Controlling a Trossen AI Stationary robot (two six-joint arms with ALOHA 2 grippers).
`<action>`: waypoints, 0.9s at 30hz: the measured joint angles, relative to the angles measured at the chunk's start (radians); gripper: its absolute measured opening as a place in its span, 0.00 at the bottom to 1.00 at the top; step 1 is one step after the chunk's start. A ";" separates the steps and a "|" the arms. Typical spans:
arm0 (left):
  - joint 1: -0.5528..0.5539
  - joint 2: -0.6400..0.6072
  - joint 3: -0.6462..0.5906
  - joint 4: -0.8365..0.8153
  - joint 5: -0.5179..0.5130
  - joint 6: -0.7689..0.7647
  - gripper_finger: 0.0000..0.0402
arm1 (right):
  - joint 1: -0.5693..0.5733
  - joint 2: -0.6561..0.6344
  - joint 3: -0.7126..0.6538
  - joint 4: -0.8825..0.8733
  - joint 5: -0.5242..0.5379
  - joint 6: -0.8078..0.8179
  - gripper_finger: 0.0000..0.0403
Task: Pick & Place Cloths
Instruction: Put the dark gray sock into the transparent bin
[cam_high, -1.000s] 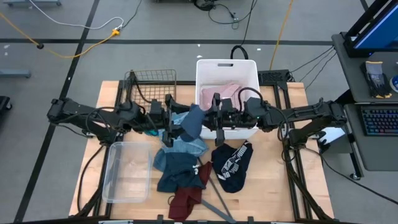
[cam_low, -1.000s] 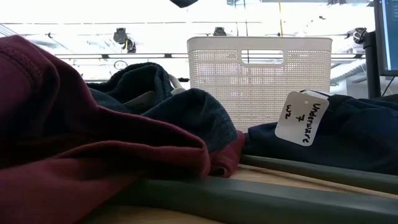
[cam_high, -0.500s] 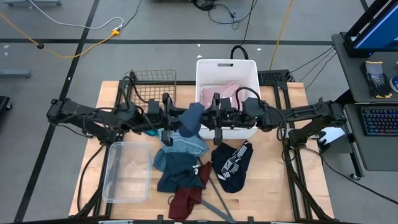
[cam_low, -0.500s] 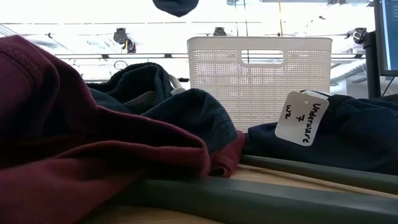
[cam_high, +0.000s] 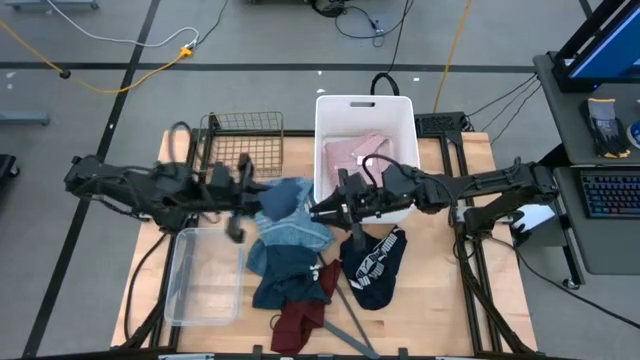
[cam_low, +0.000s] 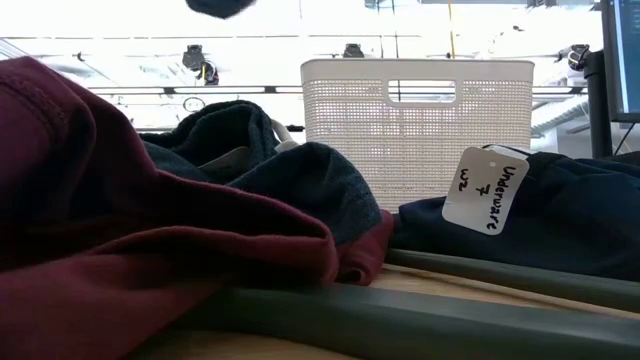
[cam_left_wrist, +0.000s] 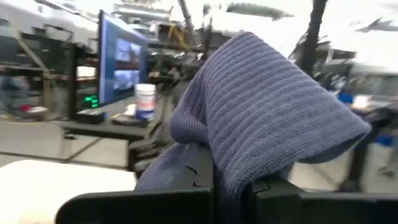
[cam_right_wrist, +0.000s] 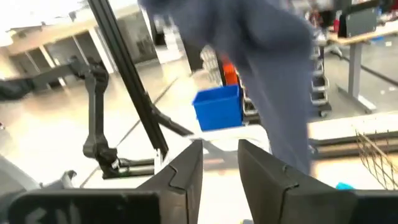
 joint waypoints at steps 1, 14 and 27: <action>-0.018 -0.023 0.001 -0.022 0.003 -0.021 0.02 | 0.000 0.000 0.000 -0.011 -0.006 0.000 0.24; -0.235 -0.177 0.000 -0.552 -0.002 -0.625 0.02 | 0.000 -0.041 0.000 -0.049 -0.005 -0.126 0.22; -0.421 -0.195 0.000 -0.879 0.085 -1.217 0.02 | 0.000 -0.108 0.000 -0.119 0.001 -0.143 0.22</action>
